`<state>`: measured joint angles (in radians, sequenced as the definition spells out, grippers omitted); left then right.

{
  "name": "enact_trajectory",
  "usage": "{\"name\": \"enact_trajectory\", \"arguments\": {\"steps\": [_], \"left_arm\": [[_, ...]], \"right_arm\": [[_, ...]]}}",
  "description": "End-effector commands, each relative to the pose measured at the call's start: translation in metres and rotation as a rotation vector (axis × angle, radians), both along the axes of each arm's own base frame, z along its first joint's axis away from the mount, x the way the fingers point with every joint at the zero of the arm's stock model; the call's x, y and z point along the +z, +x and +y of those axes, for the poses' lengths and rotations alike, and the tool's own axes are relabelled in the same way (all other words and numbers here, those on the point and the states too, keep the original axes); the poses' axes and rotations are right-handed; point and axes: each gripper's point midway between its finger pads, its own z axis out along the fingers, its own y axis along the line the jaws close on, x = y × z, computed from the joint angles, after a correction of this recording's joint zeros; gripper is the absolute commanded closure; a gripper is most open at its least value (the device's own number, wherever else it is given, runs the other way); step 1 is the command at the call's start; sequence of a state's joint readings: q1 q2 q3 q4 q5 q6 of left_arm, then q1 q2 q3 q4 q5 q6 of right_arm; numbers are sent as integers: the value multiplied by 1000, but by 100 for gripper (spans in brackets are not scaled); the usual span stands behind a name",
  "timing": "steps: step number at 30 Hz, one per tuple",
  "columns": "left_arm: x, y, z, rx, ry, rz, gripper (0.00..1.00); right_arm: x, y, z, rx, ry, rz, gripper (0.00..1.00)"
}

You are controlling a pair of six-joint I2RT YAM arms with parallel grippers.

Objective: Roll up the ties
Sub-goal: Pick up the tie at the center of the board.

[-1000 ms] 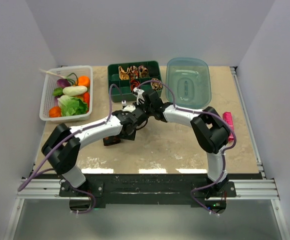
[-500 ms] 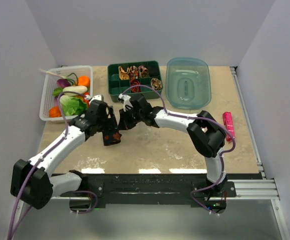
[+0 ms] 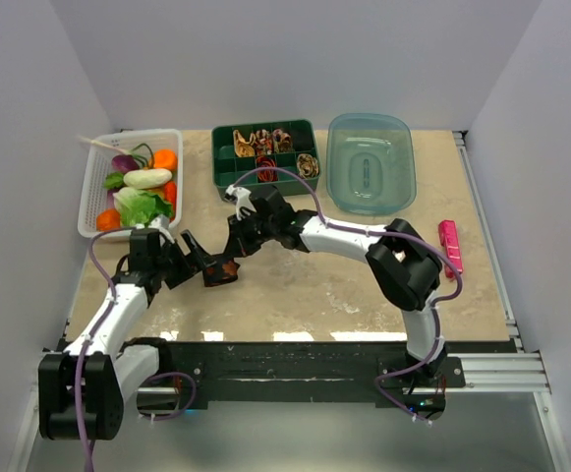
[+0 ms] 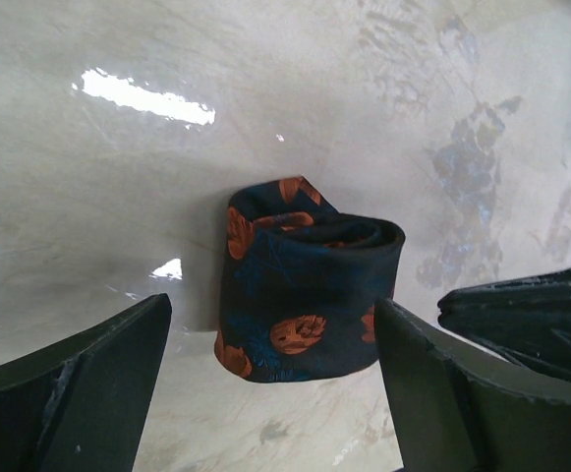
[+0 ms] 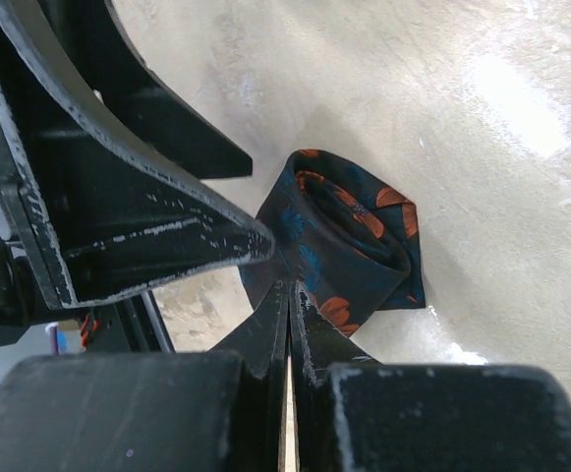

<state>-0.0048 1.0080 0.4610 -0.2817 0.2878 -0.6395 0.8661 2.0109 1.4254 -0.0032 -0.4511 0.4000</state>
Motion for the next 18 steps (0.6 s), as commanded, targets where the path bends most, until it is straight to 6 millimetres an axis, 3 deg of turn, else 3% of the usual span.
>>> {"name": "enact_trajectory", "arguments": {"steps": [1,6,11,18], "left_arm": [[14,8,-16,-33,-135,-116,11],[-5,-4,-22,-33,-187,-101,11],[-19,-5,-19,-11,-177,-109,11],[-30,-3,-22,-20,-201,-126,12]], "right_arm": [[5,4,16,33,41,-25,100],[-6,5,18,36,28,-12,100],[-26,7,17,30,-3,6,100],[-35,10,22,21,1,21,100]]}}
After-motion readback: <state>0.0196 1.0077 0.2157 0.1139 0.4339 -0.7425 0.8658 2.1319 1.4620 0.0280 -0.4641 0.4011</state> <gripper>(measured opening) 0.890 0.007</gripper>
